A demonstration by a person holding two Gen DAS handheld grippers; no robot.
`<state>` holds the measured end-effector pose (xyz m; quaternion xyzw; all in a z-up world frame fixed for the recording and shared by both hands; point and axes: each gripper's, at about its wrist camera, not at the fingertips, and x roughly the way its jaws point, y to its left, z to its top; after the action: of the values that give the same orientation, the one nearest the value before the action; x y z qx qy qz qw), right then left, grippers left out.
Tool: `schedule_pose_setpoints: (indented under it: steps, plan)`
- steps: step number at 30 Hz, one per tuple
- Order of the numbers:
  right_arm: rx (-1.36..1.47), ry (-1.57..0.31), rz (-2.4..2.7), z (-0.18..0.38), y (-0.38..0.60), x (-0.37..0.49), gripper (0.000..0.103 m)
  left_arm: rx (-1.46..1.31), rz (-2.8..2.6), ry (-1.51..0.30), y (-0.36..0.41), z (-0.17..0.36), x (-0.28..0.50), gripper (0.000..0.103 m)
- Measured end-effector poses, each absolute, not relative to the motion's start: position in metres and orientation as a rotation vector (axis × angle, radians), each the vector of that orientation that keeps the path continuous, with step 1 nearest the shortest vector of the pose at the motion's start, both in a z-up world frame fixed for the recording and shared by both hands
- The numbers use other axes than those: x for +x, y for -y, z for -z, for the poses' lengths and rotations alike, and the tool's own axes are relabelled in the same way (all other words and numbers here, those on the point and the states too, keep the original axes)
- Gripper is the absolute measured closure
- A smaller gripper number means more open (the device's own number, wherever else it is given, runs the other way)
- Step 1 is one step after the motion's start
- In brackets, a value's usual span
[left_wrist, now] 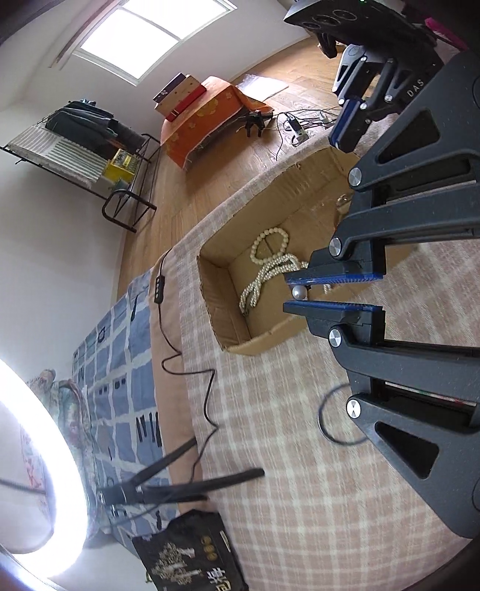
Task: Organize jewelry
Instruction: 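Open the left gripper over the box while the right gripper releases its pearl inside, then withdraw both grippers from the box toward the black bangle and jade pendant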
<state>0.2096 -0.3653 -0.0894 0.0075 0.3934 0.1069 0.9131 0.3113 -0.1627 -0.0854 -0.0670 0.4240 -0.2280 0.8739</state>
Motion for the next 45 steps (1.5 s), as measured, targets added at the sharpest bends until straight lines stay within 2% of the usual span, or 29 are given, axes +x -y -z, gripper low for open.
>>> schedule_pose_setpoints:
  steps: [19, 23, 24, 25, 27, 29, 32, 38, 45]
  plan:
    - [0.03, -0.85, -0.199, 0.108, 0.377, 0.222, 0.095, -0.062, 0.474, -0.9, 0.228, 0.099, 0.352, 0.097]
    - [0.025, -0.842, -0.211, 0.106, 0.373, 0.222, 0.08, -0.049, 0.473, -0.884, 0.23, 0.094, 0.349, 0.097]
    - [0.024, -0.839, -0.21, 0.105, 0.372, 0.221, 0.077, -0.043, 0.473, -0.88, 0.23, 0.093, 0.348, 0.091]
    - [0.023, -0.835, -0.212, 0.105, 0.37, 0.221, 0.074, -0.041, 0.472, -0.878, 0.231, 0.092, 0.347, 0.071]
    - [0.014, -0.829, -0.212, 0.103, 0.368, 0.22, 0.061, -0.046, 0.468, -0.86, 0.229, 0.088, 0.344, 0.043]
    - [0.005, -0.81, -0.202, 0.1, 0.366, 0.218, 0.03, -0.046, 0.459, -0.837, 0.226, 0.083, 0.341, 0.039]
    - [-0.001, -0.78, -0.189, 0.095, 0.363, 0.214, 0.013, -0.044, 0.448, -0.839, 0.223, 0.079, 0.34, 0.032]
    - [-0.036, -0.768, -0.161, 0.09, 0.356, 0.212, 0.0, -0.044, 0.437, -0.846, 0.217, 0.075, 0.337, 0.03]
    - [-0.075, -0.771, -0.145, 0.086, 0.349, 0.207, 0.0, -0.033, 0.425, -0.837, 0.207, 0.068, 0.328, 0.029]
